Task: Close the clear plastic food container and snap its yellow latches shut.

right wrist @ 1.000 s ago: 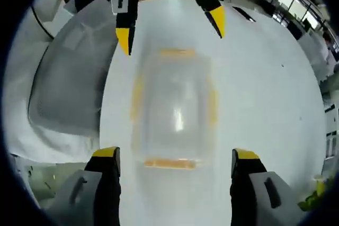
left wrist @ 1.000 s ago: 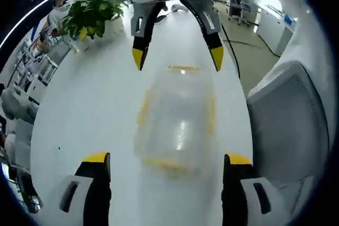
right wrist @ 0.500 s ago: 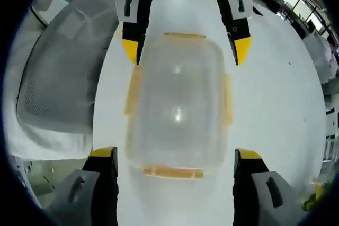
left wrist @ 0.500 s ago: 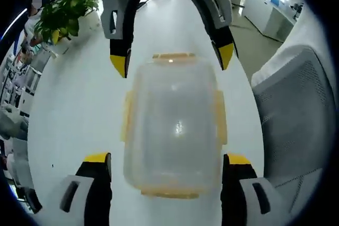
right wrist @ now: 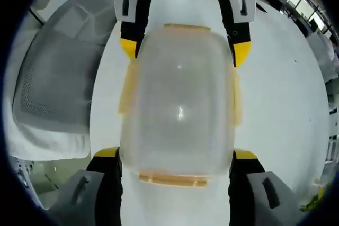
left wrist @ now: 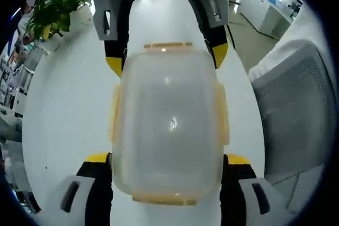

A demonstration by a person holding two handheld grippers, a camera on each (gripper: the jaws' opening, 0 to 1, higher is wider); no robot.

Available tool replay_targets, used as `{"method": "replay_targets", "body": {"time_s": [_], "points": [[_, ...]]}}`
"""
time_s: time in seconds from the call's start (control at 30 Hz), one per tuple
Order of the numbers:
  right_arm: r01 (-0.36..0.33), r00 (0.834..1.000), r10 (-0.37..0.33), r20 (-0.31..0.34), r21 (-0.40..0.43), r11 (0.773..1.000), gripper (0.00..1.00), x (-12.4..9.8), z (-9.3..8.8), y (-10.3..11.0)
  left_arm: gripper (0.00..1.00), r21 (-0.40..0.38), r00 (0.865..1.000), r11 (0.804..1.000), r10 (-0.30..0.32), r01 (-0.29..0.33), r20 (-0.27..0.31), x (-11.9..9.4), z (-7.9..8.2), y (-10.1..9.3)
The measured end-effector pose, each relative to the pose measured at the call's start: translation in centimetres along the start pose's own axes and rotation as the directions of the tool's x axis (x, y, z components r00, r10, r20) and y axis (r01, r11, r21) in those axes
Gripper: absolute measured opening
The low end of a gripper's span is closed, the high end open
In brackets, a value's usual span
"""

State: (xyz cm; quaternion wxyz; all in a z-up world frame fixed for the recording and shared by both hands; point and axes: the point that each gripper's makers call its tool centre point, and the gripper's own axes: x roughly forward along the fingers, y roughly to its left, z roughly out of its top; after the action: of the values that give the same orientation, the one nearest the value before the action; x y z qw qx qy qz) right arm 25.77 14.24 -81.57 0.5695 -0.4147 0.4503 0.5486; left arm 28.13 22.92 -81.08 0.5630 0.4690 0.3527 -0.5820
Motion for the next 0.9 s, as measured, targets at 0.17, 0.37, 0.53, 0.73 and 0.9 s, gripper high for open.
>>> {"method": "replay_targets", "body": {"time_s": [0.17, 0.37, 0.53, 0.73, 0.9], "points": [[0.005, 1.000, -0.005, 0.002, -0.015, 1.000, 0.80, 0.1, 0.1, 0.0, 0.81, -0.008, 1.000, 1.000, -0.003, 0.003, 0.004, -0.1, -0.1, -0.1], [0.015, 0.999, -0.015, 0.037, -0.014, 1.000, 0.79, 0.2, 1.1, 0.1, 0.81, -0.002, 1.000, 1.000, -0.011, 0.011, -0.003, -0.3, -0.9, -0.2], [0.015, 0.999, -0.013, 0.041, -0.039, 0.999, 0.79, 0.5, 2.5, 0.0, 0.81, -0.027, 1.000, 1.000, -0.004, 0.004, -0.003, -0.8, -2.3, -0.4], [0.009, 0.999, -0.006, 0.036, -0.087, 0.996, 0.79, 1.3, 5.5, -0.2, 0.81, -0.073, 1.000, 0.997, 0.012, -0.011, 0.003, -1.8, -5.1, -0.9], [0.001, 0.999, 0.005, 0.048, -0.117, 0.993, 0.79, 1.9, 8.2, 0.0, 0.81, -0.101, 1.000, 0.995, 0.023, -0.024, -0.019, -2.7, -7.7, -1.6]]}}
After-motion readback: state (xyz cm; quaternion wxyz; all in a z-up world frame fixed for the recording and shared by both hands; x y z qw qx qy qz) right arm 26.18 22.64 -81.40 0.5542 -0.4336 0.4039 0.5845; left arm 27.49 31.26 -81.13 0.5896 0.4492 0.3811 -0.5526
